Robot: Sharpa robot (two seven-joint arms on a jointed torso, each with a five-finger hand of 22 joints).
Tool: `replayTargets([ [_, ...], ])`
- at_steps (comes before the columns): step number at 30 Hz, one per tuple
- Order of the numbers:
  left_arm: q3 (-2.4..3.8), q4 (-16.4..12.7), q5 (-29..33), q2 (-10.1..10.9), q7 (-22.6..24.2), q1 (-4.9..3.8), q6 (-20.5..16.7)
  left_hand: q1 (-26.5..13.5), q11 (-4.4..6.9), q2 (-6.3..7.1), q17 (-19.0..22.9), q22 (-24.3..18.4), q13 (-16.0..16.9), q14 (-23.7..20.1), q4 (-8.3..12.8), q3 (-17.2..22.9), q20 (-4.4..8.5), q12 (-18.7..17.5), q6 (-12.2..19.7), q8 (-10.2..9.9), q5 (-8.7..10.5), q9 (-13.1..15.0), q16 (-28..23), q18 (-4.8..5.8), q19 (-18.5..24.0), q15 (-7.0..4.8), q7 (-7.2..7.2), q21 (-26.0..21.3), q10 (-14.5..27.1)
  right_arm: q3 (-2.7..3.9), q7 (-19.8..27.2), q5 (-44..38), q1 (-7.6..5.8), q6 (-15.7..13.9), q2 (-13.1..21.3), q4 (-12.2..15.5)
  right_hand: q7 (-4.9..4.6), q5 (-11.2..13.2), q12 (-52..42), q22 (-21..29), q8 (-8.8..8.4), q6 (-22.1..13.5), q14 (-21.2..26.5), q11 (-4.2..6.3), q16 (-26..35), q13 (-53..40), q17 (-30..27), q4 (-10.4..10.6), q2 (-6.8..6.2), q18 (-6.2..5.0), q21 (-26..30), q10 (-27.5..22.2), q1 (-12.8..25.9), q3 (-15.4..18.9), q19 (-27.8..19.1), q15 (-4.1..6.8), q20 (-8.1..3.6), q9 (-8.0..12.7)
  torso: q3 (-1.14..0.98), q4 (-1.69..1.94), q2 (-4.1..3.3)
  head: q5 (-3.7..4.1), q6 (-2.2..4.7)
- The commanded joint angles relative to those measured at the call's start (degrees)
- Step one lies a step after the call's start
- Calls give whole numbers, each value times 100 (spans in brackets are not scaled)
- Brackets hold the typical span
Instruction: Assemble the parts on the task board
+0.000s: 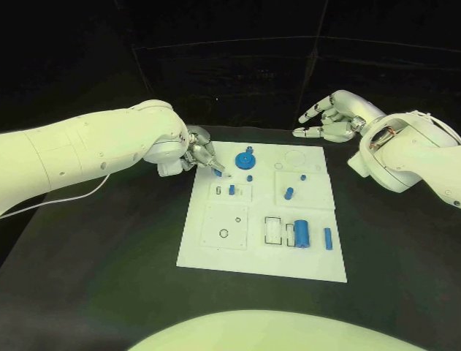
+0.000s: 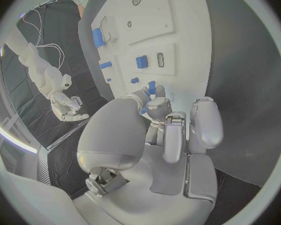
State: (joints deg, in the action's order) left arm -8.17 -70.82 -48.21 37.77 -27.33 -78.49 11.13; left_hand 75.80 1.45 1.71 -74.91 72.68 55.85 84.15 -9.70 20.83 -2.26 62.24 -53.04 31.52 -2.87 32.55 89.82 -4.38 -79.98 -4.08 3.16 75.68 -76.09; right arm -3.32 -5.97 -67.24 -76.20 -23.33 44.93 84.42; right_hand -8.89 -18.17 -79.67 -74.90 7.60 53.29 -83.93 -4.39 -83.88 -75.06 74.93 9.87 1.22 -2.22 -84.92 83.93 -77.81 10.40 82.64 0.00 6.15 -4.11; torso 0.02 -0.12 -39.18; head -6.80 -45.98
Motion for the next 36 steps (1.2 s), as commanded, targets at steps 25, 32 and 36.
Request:
replayTargets([
  [25,-12,-721,-1018,281,-112,303,-600,-110,-6,205,-1509,51,-8,585,789,1072,28,-3,-13,84,-21,47,18,-6,-70,-35,-31,9,-85,2,48,28,-8,-13,10,13,3,-13,19,-459,37,-19,-357,48,26,-616,349,12,16,-39,34,-8,-36,44,-40,29,-4,9,-1,-14,-8,-54,12],
  [32,-12,-815,-1129,342,-213,322,-459,-119,-6,218,-1509,43,-34,585,797,1099,28,-26,-13,86,-22,50,18,-8,-66,-35,-31,1,-75,2,48,28,-8,-12,10,24,3,-15,21,-453,37,-19,-357,49,28,-615,347,16,24,-40,37,-8,-38,45,-44,30,-4,9,3,-17,-8,-50,5],
  [36,-12,-867,-1180,373,-237,327,-430,-119,-6,218,-1509,43,-34,585,797,1099,28,-26,-13,86,-22,50,18,-8,-66,-35,-31,1,-75,2,48,28,-7,-12,10,23,3,-15,21,-453,37,-19,-357,49,28,-615,347,16,24,-40,37,-8,-38,45,-44,30,-4,9,5,-11,-6,-49,2],
])
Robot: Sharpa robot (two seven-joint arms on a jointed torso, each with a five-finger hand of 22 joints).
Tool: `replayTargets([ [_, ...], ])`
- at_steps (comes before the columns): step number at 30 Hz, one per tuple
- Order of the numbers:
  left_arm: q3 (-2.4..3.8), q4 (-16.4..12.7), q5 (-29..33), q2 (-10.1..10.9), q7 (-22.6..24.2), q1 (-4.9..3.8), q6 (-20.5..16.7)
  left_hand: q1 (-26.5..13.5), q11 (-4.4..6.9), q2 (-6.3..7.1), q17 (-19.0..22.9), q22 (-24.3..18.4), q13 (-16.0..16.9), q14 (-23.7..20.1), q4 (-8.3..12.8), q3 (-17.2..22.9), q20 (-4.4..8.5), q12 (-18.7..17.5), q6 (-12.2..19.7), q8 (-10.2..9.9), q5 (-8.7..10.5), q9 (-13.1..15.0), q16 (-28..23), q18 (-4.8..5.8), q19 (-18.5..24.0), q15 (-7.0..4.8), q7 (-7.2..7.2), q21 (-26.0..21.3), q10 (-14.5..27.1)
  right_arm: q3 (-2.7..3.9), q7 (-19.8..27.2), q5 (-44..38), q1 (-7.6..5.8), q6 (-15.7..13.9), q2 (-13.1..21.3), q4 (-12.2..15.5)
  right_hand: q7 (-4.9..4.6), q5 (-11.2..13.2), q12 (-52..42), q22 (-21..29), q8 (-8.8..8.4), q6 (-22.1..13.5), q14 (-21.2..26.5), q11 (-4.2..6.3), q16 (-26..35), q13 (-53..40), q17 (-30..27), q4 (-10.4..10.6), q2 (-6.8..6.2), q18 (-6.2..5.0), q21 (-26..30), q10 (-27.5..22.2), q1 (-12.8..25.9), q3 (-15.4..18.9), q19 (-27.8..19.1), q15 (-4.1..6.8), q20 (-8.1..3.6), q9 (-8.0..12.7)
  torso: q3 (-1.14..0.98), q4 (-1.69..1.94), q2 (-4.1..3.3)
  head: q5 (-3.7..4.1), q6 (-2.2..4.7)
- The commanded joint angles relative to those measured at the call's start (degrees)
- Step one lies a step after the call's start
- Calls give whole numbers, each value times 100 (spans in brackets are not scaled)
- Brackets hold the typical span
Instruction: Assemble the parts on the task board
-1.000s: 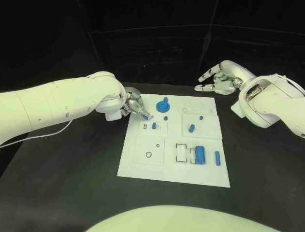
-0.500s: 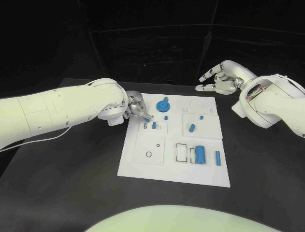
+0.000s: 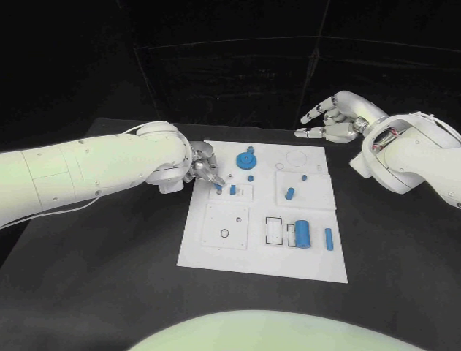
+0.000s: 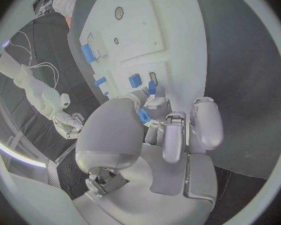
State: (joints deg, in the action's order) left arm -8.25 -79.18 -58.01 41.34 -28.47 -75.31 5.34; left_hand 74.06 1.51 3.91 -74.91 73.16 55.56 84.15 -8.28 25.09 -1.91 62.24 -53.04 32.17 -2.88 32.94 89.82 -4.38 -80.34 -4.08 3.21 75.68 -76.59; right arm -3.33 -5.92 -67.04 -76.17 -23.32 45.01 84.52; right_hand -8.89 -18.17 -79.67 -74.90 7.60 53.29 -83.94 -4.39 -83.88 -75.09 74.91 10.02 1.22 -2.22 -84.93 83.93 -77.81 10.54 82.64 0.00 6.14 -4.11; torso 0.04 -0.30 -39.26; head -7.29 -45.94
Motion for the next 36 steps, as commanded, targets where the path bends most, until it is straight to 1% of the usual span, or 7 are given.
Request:
replayTargets([
  [1,-4,-49,-208,27,-128,11,153,52,-13,1,-1509,-5,-8,585,658,680,-7,-28,-13,23,-20,11,18,-8,-30,-35,-35,1,-25,3,43,7,-10,-13,2,13,3,-16,21,-454,37,-19,-357,48,28,-612,348,1,24,-41,37,-8,-38,31,-44,30,-4,9,0,7,4,-2,0],
  [8,-4,-133,-229,81,-145,19,189,45,-13,12,-1509,-1,-23,585,664,699,-7,-40,-16,26,-20,14,18,-7,-33,-35,-36,3,-21,3,45,7,-10,-12,3,12,3,-16,21,-454,37,-19,-357,48,28,-612,348,1,24,-41,37,-8,-38,31,-44,30,-4,9,-2,3,5,7,-7],
  [14,-4,-161,-232,92,-157,21,239,41,-12,18,-1509,-5,-35,585,668,709,-7,-51,-18,29,-20,15,18,-8,-30,-35,-37,-1,-18,3,46,7,-9,-9,2,11,3,-16,21,-454,37,-19,-357,48,28,-612,348,1,24,-41,37,-8,-38,31,-44,30,-4,9,1,2,2,8,-12],
  [20,-4,-161,-233,96,-173,22,294,41,-12,18,-1509,-5,-35,585,668,709,-7,-51,-18,29,-20,15,18,-8,-30,-35,-37,-1,-18,3,47,7,-9,-8,3,10,3,-16,21,-454,37,-19,-357,48,28,-612,348,1,24,-41,37,-8,-38,31,-44,30,-4,9,-4,3,1,5,-24],
  [27,-5,-149,-233,74,-143,22,363,29,-12,33,-1509,-12,-48,585,676,736,-7,-61,-23,33,-20,18,18,-10,-26,-35,-37,-9,-16,3,52,7,-9,-10,-1,10,3,-16,21,-454,37,-19,-357,48,28,-612,348,1,24,-41,37,-8,-38,31,-44,30,-4,9,-1,1,-1,6,-30],
  [33,-5,-152,-233,41,-133,22,427,29,-12,33,-1509,-13,-50,585,676,737,-7,-63,-23,33,-20,18,18,-10,-26,-35,-37,-10,-16,3,52,7,-9,-11,0,12,3,-16,21,-454,37,-19,-357,48,28,-612,348,1,24,-41,37,-8,-38,31,-44,30,-4,9,-3,2,-2,14,-46],
  [36,-6,-148,-233,35,-138,22,456,24,-12,36,-1509,-17,-68,585,677,744,-7,-78,-24,34,-20,18,18,-11,-23,-35,-37,-14,-9,3,51,7,-9,-12,2,13,3,-16,21,-454,37,-19,-357,48,28,-612,348,1,24,-41,37,-8,-38,31,-44,30,-4,9,-2,1,-1,18,-41],
])
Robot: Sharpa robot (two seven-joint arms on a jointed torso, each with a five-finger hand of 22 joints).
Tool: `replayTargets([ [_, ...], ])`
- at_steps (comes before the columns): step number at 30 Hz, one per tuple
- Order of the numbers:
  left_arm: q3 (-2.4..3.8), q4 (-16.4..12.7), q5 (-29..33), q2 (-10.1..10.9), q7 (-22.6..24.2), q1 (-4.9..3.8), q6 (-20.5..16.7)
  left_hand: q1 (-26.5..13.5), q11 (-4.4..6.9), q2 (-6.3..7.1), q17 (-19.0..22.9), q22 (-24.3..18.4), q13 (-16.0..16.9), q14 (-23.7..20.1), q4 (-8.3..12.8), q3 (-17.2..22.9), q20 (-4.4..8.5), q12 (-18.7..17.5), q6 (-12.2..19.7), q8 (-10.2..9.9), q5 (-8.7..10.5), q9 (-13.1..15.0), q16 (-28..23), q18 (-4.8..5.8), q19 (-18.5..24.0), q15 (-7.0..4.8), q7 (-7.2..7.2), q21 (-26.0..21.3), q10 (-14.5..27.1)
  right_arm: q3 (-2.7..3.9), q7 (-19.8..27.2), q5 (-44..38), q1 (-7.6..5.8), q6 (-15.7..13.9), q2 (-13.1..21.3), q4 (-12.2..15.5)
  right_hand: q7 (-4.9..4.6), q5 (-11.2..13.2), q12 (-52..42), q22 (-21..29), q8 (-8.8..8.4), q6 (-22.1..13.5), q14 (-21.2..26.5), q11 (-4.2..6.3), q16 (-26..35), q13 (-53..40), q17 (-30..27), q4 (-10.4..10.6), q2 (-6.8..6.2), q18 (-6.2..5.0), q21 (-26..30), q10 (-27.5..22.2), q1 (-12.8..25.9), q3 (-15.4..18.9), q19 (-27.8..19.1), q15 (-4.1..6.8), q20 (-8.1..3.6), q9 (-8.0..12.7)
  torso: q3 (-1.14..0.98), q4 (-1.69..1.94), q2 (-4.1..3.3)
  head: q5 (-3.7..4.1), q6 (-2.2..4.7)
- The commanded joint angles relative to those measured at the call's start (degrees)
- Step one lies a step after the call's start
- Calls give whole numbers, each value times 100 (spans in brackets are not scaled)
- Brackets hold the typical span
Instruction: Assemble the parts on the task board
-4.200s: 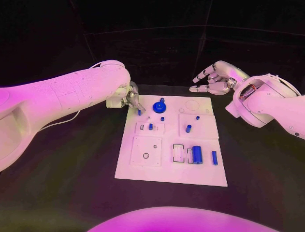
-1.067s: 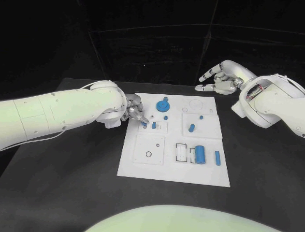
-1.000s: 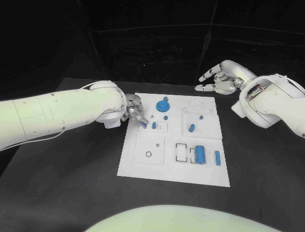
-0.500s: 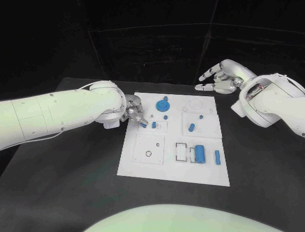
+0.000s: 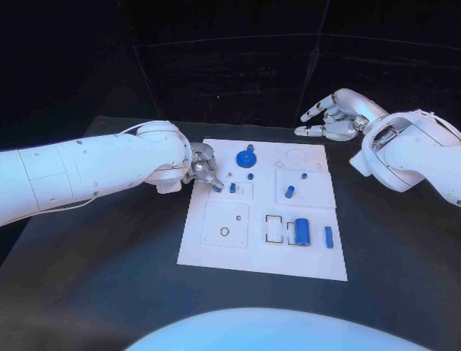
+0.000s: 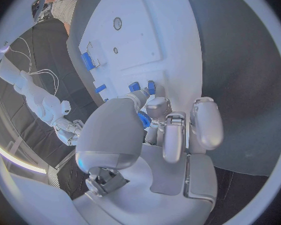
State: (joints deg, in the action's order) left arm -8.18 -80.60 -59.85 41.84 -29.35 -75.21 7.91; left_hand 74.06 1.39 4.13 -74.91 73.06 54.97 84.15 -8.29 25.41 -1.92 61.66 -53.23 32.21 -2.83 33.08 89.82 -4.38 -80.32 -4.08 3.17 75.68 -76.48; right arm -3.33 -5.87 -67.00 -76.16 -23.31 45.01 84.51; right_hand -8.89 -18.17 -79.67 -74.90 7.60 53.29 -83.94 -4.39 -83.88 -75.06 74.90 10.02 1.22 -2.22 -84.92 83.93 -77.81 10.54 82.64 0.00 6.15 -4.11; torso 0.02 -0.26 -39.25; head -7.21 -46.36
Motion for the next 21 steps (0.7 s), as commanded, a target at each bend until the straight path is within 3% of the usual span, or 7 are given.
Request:
replayTargets([
  [1,-12,-3,-48,-18,-53,13,214,24,0,14,-1509,-7,-8,585,678,712,-6,-20,-5,30,-26,5,18,-11,-25,-35,-33,-14,-20,3,46,4,-11,-13,4,15,3,-16,21,-453,37,-19,-357,49,28,-615,349,1,24,-41,37,-8,-38,31,-44,30,-4,9,-1,-3,0,8,-4],
  [11,-15,74,-12,-64,-79,12,306,-83,2,43,-1509,-25,-101,585,648,772,-7,-97,-30,49,-22,15,18,-16,-12,-36,-42,-40,0,3,46,4,-11,-17,12,21,3,-16,21,-453,38,-19,-357,49,28,-614,349,2,26,-41,37,-9,-39,32,-44,30,-4,9,-1,-5,3,2,-10],
  [21,-15,164,68,-146,-135,11,280,-755,42,80,-1509,17,-171,585,194,326,15,-119,-185,113,-17,36,18,-9,-37,-65,-102,-26,-41,3,45,4,-11,-23,19,32,3,-18,22,-450,39,-19,-357,49,28,-613,349,11,39,-42,39,-9,-44,38,-46,30,-5,9,-4,-5,0,11,-9],
])
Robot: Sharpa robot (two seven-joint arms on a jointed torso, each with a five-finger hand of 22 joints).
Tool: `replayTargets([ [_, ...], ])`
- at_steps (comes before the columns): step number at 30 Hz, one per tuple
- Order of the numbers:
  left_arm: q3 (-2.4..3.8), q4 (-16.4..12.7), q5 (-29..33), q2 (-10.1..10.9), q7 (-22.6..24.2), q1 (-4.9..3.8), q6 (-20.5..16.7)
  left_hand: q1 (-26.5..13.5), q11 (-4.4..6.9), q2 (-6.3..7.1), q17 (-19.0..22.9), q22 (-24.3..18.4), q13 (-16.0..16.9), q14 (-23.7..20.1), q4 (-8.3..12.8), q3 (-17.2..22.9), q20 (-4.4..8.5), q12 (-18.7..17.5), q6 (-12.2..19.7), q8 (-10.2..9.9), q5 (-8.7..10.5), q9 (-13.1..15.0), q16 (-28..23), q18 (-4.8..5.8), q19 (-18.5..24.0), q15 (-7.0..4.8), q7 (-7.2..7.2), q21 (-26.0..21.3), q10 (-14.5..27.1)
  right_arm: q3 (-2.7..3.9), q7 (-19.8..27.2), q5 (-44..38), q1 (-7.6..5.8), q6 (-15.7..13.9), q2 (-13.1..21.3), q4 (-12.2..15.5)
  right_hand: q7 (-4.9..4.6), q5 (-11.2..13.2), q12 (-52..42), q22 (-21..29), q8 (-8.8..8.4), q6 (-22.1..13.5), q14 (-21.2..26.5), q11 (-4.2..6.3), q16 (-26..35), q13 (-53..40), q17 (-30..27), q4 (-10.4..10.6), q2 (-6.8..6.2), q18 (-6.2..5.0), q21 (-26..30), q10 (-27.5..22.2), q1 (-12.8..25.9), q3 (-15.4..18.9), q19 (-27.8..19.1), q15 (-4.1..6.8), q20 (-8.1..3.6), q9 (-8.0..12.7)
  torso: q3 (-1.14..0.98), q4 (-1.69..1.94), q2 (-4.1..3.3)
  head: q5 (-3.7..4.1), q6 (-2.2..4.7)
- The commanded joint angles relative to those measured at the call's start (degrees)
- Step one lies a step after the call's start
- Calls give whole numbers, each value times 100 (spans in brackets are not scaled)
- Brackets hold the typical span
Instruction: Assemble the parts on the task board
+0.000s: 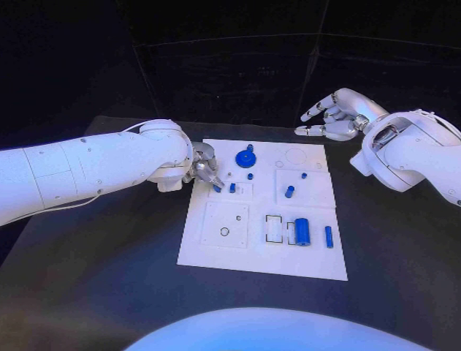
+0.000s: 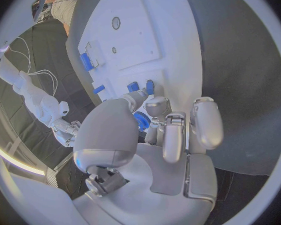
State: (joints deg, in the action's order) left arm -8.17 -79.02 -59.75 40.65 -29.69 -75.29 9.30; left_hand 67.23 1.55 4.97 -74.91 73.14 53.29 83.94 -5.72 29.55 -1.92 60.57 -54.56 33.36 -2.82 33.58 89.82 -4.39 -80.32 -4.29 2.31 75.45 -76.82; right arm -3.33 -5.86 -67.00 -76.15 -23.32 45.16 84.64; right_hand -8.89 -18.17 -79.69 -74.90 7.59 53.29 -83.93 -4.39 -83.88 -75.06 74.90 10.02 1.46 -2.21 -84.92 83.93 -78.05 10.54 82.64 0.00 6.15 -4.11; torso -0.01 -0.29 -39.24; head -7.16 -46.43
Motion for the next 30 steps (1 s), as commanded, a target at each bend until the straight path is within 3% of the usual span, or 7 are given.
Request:
replayTargets([
  [1,-16,11,60,-33,-119,18,139,-119,25,-8,-1509,12,-5,606,-103,-135,17,-8,-62,-1,-16,-15,18,-7,-40,-45,-16,-2,-9,3,44,3,-11,-21,4,18,3,-18,26,-450,39,-19,-356,49,30,-612,347,13,16,-42,39,-10,-19,40,-47,30,-5,9,-1,-1,-2,12,2],
  [6,-16,41,64,-67,-180,18,143,-325,32,-36,-1509,26,-13,606,-293,-446,29,1,-102,-1,-17,-19,18,-5,-52,-55,-22,0,-14,3,45,3,-11,-20,0,17,3,-18,27,-450,39,-19,-356,49,30,-612,346,14,16,-42,39,-10,-19,41,-47,30,-5,9,3,0,0,16,1],
  [25,-16,128,66,-117,-241,16,100,-360,43,-27,-1509,49,-100,606,-376,-822,43,-49,-137,-1,-17,-19,18,-1,-65,-66,-33,3,5,3,58,4,-11,-25,-1,26,3,-18,27,-450,39,-19,-356,49,30,-612,346,14,16,-42,39,-10,-19,41,-47,30,-5,9,1,1,1,25,4],
  [30,-16,115,66,-101,-195,17,-37,-627,29,83,-1509,62,-128,606,-608,-1262,39,-55,-166,-4,-9,-23,18,3,-72,-59,-20,3,2,3,58,4,-11,-29,3,28,3,-18,28,-442,40,-19,-355,49,34,-610,340,20,19,-44,44,-11,-17,47,-53,30,-5,9,6,3,-1,33,9],
])
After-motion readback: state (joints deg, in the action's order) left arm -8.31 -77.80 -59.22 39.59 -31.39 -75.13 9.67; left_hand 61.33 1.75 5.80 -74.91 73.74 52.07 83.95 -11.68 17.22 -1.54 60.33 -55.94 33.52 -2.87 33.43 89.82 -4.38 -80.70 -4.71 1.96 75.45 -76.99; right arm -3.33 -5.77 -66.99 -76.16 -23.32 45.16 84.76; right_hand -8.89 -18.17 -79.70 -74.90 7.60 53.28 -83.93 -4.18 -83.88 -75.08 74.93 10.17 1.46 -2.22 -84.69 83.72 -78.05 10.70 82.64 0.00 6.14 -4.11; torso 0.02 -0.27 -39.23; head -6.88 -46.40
